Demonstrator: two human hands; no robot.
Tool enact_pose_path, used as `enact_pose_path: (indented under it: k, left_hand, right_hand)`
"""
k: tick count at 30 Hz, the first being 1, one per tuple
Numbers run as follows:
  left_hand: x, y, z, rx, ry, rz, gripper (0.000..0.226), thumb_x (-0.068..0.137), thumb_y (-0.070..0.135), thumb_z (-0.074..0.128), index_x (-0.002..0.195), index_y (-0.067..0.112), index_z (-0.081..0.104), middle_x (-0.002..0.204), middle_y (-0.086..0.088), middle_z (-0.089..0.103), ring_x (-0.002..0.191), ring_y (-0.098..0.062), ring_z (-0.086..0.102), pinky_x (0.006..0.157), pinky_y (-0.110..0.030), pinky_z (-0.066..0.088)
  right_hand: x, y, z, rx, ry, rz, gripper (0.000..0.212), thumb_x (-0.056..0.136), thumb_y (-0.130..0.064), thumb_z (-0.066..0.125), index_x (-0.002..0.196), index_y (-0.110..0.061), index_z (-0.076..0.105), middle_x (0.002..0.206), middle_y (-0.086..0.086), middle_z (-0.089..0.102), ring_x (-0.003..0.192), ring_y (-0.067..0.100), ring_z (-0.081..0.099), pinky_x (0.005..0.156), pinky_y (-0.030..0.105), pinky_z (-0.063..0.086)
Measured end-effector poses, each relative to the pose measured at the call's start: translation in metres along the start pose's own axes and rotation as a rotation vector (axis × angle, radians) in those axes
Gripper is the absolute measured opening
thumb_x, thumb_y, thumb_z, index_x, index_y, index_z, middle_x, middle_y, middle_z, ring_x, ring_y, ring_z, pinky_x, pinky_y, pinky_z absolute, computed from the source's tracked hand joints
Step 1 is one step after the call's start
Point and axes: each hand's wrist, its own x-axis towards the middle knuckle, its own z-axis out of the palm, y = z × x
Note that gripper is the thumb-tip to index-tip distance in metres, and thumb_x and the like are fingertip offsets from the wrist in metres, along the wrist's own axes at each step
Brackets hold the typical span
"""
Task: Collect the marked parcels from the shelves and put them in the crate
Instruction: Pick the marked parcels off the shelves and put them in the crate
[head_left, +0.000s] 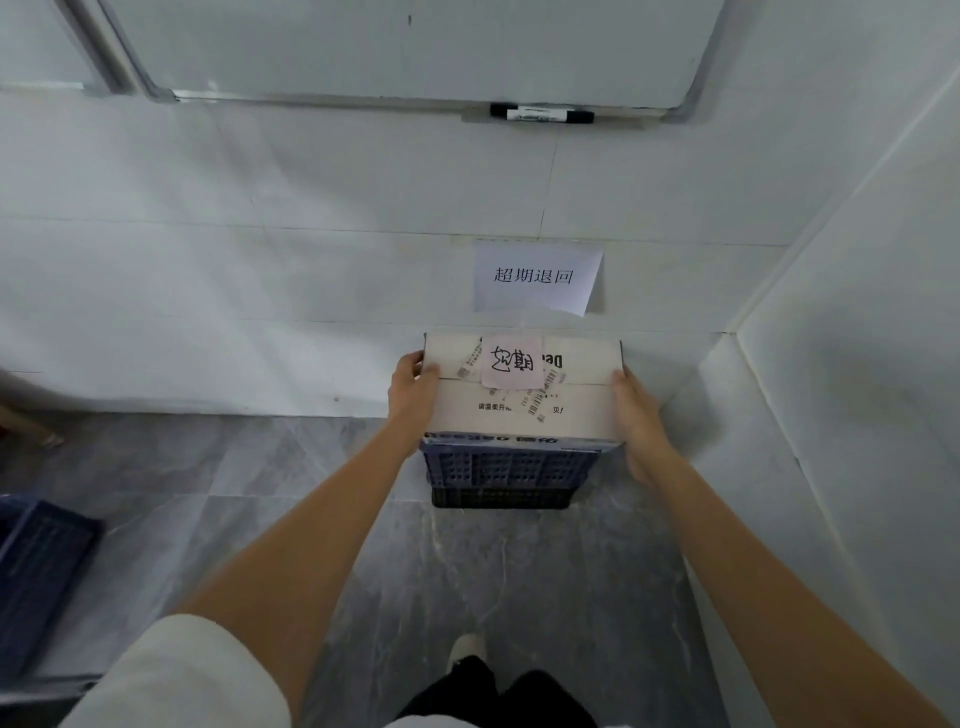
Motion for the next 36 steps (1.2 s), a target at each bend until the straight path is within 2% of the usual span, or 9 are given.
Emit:
enact_pose_path:
  k: [5, 9, 16, 19, 21, 24, 27, 32, 36]
  left_hand:
    - [0.062, -0.006, 0.03, 0.052, -0.029, -0.089, 0.035, 0.099, 0.024, 0.042, 0.132, 0.012, 0.041, 0.119, -0.002, 0.056, 0.099, -0.02, 0.055, 0.08, -0.034, 0.048]
    - [0.111, -0.015, 0.051, 0.094, -0.064, -0.173, 0.034, 0.1, 0.02, 0.037, 0.133, 0.011, 0.041, 0.119, -0.005, 0.056, 0.096, -0.02, 0.054, 0.073, -0.031, 0.047]
    - [0.195, -0.021, 0.09, 0.13, -0.08, -0.279, 0.041, 0.098, 0.011, 0.034, 0.135, 0.018, 0.048, 0.122, -0.005, 0.06, 0.104, -0.024, 0.057, 0.094, -0.043, 0.051]
    - [0.229, -0.029, 0.106, 0.114, -0.043, -0.333, 0.041, 0.096, 0.007, 0.035, 0.132, 0.018, 0.05, 0.115, -0.006, 0.06, 0.1, -0.025, 0.057, 0.092, -0.041, 0.052]
    - [0.248, -0.038, 0.114, 0.115, -0.038, -0.378, 0.043, 0.094, 0.005, 0.036, 0.132, 0.017, 0.051, 0.117, -0.009, 0.061, 0.102, -0.029, 0.059, 0.091, -0.044, 0.053]
    - [0.276, -0.059, 0.121, 0.122, -0.03, -0.446, 0.045, 0.089, 0.008, 0.038, 0.13, 0.019, 0.053, 0.12, -0.015, 0.059, 0.101, -0.032, 0.062, 0.086, -0.046, 0.056]
    - [0.305, -0.079, 0.128, 0.149, -0.055, -0.455, 0.042, 0.091, 0.006, 0.039, 0.131, 0.014, 0.049, 0.116, -0.014, 0.061, 0.095, -0.027, 0.06, 0.083, -0.04, 0.055]
    - [0.353, -0.13, 0.149, 0.234, -0.088, -0.419, 0.033, 0.093, 0.007, 0.042, 0.125, 0.016, 0.045, 0.105, -0.003, 0.058, 0.08, -0.014, 0.053, 0.063, -0.026, 0.046]
    - [0.392, -0.199, 0.162, 0.272, -0.097, -0.423, 0.034, 0.091, 0.006, 0.039, 0.121, 0.021, 0.045, 0.099, 0.0, 0.059, 0.08, -0.015, 0.055, 0.068, -0.03, 0.051]
  right_hand:
    - [0.065, 0.006, 0.018, 0.011, 0.031, 0.099, 0.039, 0.104, -0.028, 0.037, 0.137, -0.009, 0.045, 0.122, 0.004, 0.053, 0.104, 0.016, 0.049, 0.087, 0.028, 0.038]
    - [0.119, 0.015, 0.03, 0.001, 0.013, 0.187, 0.041, 0.103, -0.032, 0.038, 0.138, -0.011, 0.043, 0.127, 0.003, 0.052, 0.106, 0.018, 0.049, 0.087, 0.029, 0.038]
    - [0.212, 0.023, 0.054, -0.018, -0.055, 0.254, 0.041, 0.102, -0.034, 0.04, 0.136, -0.014, 0.048, 0.131, 0.008, 0.055, 0.109, 0.02, 0.053, 0.088, 0.031, 0.041]
    - [0.249, 0.034, 0.067, -0.078, -0.05, 0.281, 0.045, 0.094, -0.046, 0.044, 0.133, -0.025, 0.052, 0.14, 0.009, 0.044, 0.119, 0.025, 0.049, 0.103, 0.041, 0.042]
    - [0.269, 0.04, 0.077, -0.108, -0.045, 0.298, 0.039, 0.097, -0.042, 0.043, 0.131, -0.028, 0.053, 0.14, 0.009, 0.042, 0.12, 0.026, 0.048, 0.106, 0.042, 0.04]
    - [0.296, 0.055, 0.092, -0.09, -0.099, 0.331, 0.021, 0.102, -0.03, 0.039, 0.116, -0.029, 0.055, 0.124, 0.008, 0.057, 0.099, 0.017, 0.055, 0.085, 0.032, 0.046]
    - [0.322, 0.079, 0.106, -0.107, -0.13, 0.344, 0.03, 0.103, -0.031, 0.037, 0.129, -0.026, 0.053, 0.124, 0.004, 0.056, 0.093, 0.01, 0.052, 0.071, 0.022, 0.042]
    - [0.373, 0.138, 0.137, -0.129, -0.133, 0.421, 0.04, 0.103, -0.036, 0.036, 0.139, -0.023, 0.047, 0.125, -0.001, 0.053, 0.104, 0.014, 0.05, 0.088, 0.029, 0.038]
    - [0.418, 0.205, 0.161, -0.075, -0.154, 0.507, 0.038, 0.101, -0.044, 0.037, 0.134, -0.029, 0.05, 0.122, 0.002, 0.06, 0.11, 0.021, 0.058, 0.103, 0.043, 0.045]
